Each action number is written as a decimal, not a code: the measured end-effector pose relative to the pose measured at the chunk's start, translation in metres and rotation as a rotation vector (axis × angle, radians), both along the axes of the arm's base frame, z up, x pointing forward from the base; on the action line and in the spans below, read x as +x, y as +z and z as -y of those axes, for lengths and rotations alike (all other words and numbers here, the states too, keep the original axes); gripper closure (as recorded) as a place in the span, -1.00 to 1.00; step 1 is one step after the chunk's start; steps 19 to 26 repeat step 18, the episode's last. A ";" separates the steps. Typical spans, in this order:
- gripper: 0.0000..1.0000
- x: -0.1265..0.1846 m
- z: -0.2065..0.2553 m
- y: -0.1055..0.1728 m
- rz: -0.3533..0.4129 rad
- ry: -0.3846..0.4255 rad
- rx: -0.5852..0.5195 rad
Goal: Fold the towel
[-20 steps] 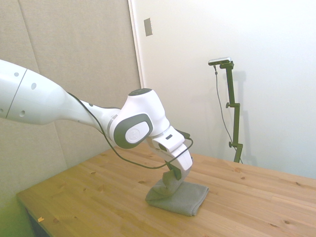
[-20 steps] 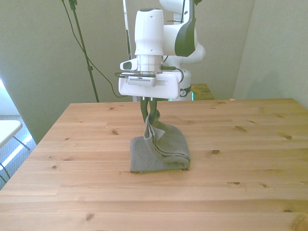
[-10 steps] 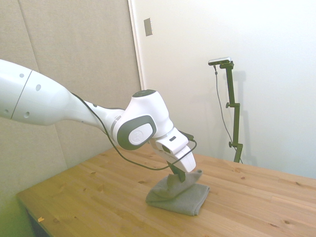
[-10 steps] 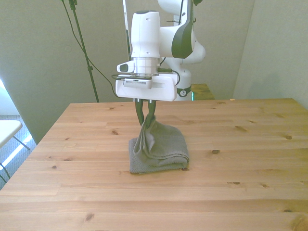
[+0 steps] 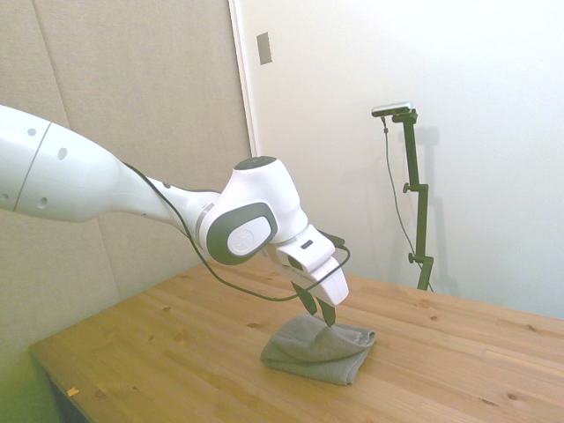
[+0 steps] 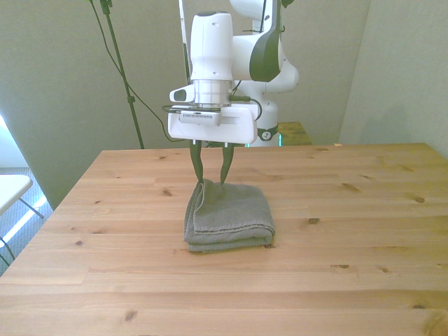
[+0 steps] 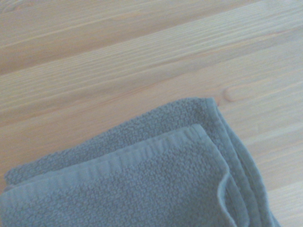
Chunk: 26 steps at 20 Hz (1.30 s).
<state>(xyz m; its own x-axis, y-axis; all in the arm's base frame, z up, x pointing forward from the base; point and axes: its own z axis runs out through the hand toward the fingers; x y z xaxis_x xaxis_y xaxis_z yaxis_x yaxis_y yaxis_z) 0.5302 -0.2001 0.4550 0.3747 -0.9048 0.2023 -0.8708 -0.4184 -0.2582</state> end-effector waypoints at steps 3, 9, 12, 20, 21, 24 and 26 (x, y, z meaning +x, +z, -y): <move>-1.00 -0.025 -0.006 0.017 -0.014 0.018 0.015; -1.00 -0.085 -0.040 0.016 -0.069 0.102 0.039; -1.00 -0.114 -0.062 0.010 -0.079 0.134 0.043; -1.00 -0.159 -0.114 0.014 -0.093 0.192 0.021; -1.00 -0.159 -0.114 0.014 -0.093 0.192 0.021; -1.00 -0.159 -0.114 0.014 -0.093 0.192 0.021; -1.00 -0.159 -0.114 0.014 -0.093 0.192 0.021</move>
